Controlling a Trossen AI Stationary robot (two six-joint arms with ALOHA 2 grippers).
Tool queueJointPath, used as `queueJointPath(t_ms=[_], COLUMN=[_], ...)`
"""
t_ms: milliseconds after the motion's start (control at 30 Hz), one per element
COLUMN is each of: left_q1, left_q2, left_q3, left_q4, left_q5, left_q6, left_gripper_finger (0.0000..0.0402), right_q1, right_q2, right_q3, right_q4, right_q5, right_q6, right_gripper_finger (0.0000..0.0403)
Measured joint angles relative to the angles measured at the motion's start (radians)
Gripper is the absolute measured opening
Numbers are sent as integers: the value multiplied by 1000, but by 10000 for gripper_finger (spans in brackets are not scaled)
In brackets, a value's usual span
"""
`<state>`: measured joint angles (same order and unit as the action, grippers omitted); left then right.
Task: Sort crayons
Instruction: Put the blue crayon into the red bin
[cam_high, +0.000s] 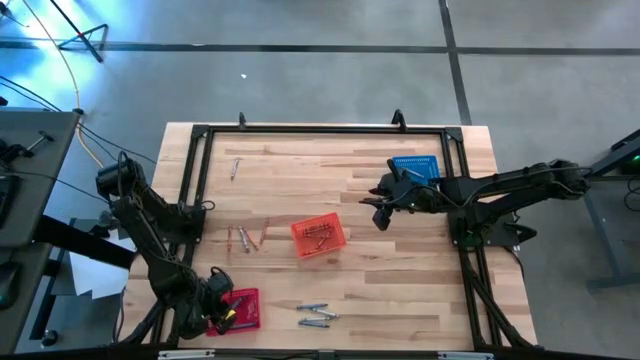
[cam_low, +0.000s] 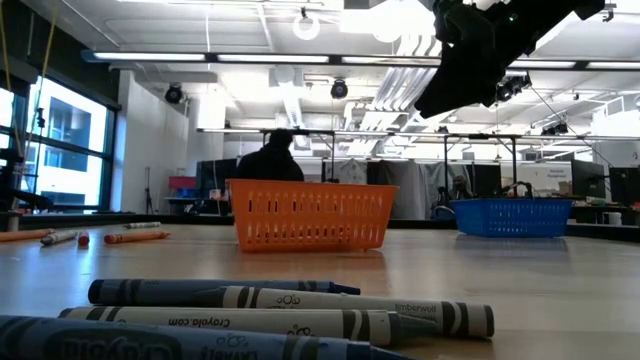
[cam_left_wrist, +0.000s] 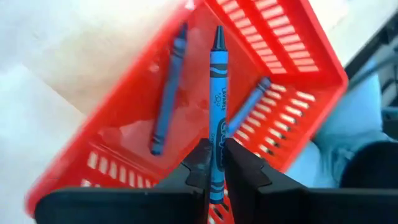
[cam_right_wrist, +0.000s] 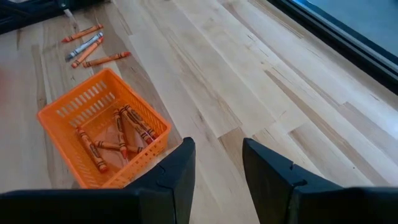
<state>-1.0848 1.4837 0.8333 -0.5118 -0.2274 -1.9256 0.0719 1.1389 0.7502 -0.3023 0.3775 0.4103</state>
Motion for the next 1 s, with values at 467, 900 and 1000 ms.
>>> queueJointPath(t_ms=[467, 900, 1000], left_q1=[1, 1, 1], left_q2=[0, 0, 0], left_q3=[0, 0, 0], left_q4=[10, 25, 54], left_q5=[14, 1, -31], left_q6=[-27, 18, 83], left_gripper_finger=[29, 29, 29], right_q1=[0, 0, 0], right_q2=[0, 1, 1], right_q3=[0, 0, 0], right_q4=[0, 0, 0], right_q5=[6, 13, 13], right_q6=[-7, -8, -8], right_gripper_finger=[129, 129, 129])
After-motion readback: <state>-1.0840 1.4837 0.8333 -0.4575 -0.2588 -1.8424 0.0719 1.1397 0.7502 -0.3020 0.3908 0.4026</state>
